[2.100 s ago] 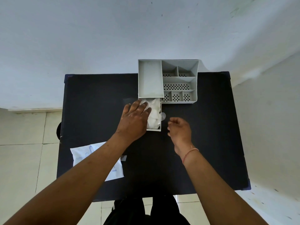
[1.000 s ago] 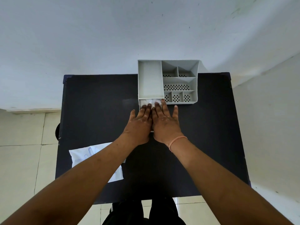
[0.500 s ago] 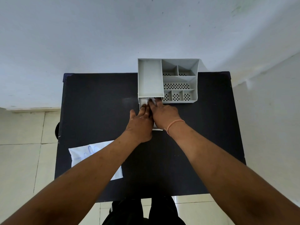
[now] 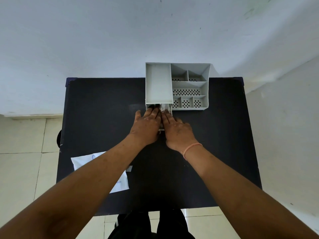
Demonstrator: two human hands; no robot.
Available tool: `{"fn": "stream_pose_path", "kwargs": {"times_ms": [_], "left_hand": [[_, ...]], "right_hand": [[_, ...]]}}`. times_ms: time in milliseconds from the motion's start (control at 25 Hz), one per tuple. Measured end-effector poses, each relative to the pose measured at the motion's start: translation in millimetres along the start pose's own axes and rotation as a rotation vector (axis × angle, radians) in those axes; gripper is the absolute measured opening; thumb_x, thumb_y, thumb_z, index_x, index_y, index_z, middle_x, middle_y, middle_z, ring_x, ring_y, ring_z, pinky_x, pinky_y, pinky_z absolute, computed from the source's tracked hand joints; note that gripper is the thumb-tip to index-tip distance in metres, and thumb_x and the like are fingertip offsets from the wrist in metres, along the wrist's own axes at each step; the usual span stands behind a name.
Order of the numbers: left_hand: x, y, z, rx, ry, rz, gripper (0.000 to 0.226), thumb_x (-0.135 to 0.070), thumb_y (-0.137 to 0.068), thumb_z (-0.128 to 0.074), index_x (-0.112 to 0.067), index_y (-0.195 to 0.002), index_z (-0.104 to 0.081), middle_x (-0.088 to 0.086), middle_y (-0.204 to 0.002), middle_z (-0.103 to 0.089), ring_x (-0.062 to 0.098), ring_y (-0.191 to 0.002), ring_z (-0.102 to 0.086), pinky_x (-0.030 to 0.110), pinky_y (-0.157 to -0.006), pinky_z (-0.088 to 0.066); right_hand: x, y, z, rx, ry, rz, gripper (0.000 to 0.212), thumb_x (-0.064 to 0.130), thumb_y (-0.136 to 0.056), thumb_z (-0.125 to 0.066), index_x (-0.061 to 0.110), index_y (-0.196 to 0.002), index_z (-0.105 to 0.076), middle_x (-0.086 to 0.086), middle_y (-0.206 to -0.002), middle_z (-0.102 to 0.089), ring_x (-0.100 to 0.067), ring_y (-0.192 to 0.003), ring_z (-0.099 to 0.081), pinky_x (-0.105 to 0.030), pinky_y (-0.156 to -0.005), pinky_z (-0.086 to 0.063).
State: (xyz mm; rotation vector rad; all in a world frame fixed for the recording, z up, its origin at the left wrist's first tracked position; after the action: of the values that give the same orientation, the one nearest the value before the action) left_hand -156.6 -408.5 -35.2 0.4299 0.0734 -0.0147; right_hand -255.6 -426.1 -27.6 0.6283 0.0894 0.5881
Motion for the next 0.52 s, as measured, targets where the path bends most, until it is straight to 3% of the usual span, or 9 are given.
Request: {"fn": "stream_pose_path", "kwargs": {"times_ms": [80,160,320,400,520], "left_hand": [[1,0,0,-0.01,0.002,-0.002,0.085,-0.043,-0.096,-0.067,-0.015,-0.167,-0.029,0.008,-0.177,-0.026,0.028,-0.164,-0.021,0.065,-0.126,-0.027],[2,3,3,-0.057,0.038,-0.001,0.088,-0.044,-0.094,-0.071,-0.015,-0.166,-0.03,0.008,-0.176,-0.029,0.028,-0.163,-0.024,0.062,-0.127,-0.027],[7,19,7,-0.196,0.049,0.001,0.092,-0.046,-0.08,-0.084,-0.011,-0.158,-0.048,0.011,-0.167,-0.048,0.034,-0.156,-0.039,0.061,-0.117,-0.04],[9,23,4,-0.205,0.048,0.01,0.089,-0.045,-0.077,-0.086,-0.011,-0.153,-0.055,0.011,-0.162,-0.054,0.035,-0.154,-0.043,0.062,-0.112,-0.043],[9,23,8,-0.203,0.04,0.029,0.076,-0.043,-0.077,-0.086,-0.013,-0.144,-0.065,0.01,-0.152,-0.064,0.035,-0.151,-0.048,0.061,-0.108,-0.046]], "right_hand": [[1,-4,4,0.018,-0.014,0.016,0.094,0.021,-0.092,-0.064,0.02,-0.167,-0.008,0.0,-0.177,-0.008,-0.034,-0.141,-0.05,-0.053,-0.105,-0.051],[-1,-1,12,-0.01,-0.11,0.026,0.087,0.021,-0.091,-0.066,0.019,-0.165,-0.02,-0.002,-0.175,-0.019,-0.032,-0.143,-0.05,-0.051,-0.108,-0.05],[-12,20,47,-0.418,-0.217,0.012,0.057,0.013,-0.087,-0.061,0.014,-0.144,-0.058,-0.008,-0.153,-0.057,-0.031,-0.136,-0.057,-0.048,-0.107,-0.051],[-10,20,52,-0.49,-0.137,0.032,0.056,0.013,-0.084,-0.062,0.014,-0.14,-0.061,-0.008,-0.145,-0.064,-0.031,-0.131,-0.058,-0.049,-0.103,-0.051],[4,1,47,-0.399,0.057,0.114,0.063,0.021,-0.086,-0.064,0.016,-0.148,-0.053,-0.004,-0.147,-0.059,-0.029,-0.139,-0.047,-0.053,-0.11,-0.04]]}}
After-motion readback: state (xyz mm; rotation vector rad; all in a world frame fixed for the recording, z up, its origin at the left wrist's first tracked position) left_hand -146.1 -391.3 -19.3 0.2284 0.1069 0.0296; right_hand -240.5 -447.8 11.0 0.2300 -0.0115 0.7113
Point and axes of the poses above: each hand's wrist, its own y-axis away from the middle knuckle, its own z-axis out of the back of the hand, x = y × z, the point moved 8 cm from there along -y, towards the middle knuckle
